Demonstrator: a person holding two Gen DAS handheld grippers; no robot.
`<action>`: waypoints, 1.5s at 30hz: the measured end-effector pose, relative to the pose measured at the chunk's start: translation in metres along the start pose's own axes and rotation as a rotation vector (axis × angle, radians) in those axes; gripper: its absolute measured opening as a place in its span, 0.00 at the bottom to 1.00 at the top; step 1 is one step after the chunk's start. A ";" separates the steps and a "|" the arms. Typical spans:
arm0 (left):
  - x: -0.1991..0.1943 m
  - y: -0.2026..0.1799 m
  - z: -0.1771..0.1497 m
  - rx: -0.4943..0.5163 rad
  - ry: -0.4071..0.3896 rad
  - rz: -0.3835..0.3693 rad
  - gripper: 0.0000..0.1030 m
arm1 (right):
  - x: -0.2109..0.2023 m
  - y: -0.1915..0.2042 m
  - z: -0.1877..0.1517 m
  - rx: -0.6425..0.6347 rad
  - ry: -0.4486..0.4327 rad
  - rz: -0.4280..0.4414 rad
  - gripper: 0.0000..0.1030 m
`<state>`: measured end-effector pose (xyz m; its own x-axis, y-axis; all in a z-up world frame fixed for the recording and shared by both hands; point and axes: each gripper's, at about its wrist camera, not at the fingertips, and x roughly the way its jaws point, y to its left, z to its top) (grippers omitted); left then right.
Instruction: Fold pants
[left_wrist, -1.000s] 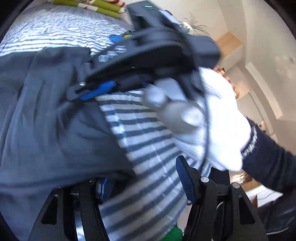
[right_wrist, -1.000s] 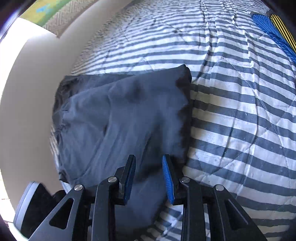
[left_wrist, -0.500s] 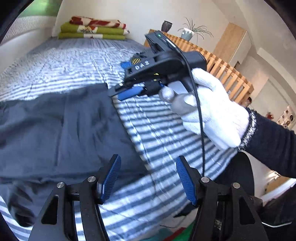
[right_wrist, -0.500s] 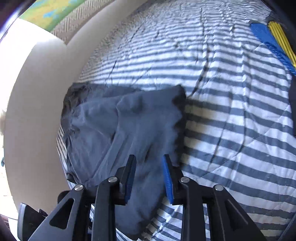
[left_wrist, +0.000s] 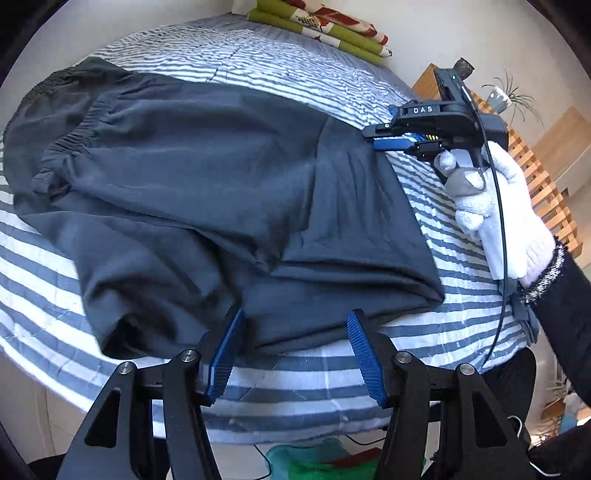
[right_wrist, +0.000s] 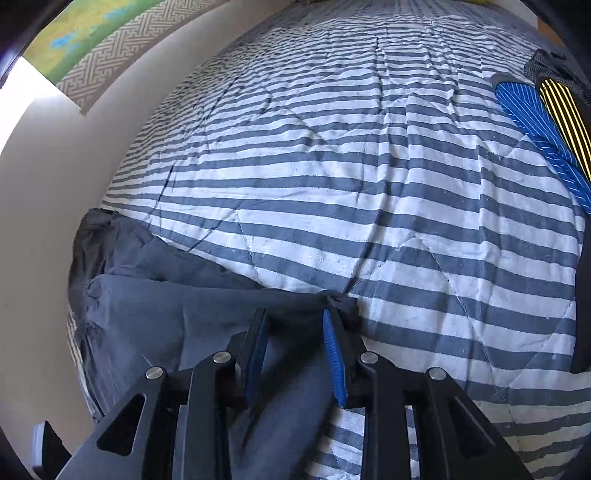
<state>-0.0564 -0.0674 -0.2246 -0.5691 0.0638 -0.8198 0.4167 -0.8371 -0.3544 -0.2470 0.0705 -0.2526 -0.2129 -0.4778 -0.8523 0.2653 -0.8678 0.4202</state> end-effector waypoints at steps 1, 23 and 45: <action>-0.007 0.001 0.004 0.007 -0.028 0.014 0.60 | -0.006 -0.002 -0.001 0.012 -0.012 0.031 0.28; -0.028 0.167 0.147 -0.253 -0.048 0.089 0.69 | -0.072 -0.020 -0.075 0.000 0.004 0.181 0.38; 0.022 0.179 0.130 -0.420 -0.046 0.147 0.65 | -0.049 0.025 -0.103 -0.069 0.073 0.173 0.38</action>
<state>-0.0866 -0.2866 -0.2473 -0.5088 -0.0717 -0.8579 0.7421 -0.5417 -0.3948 -0.1325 0.0862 -0.2322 -0.0907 -0.6054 -0.7908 0.3561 -0.7612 0.5419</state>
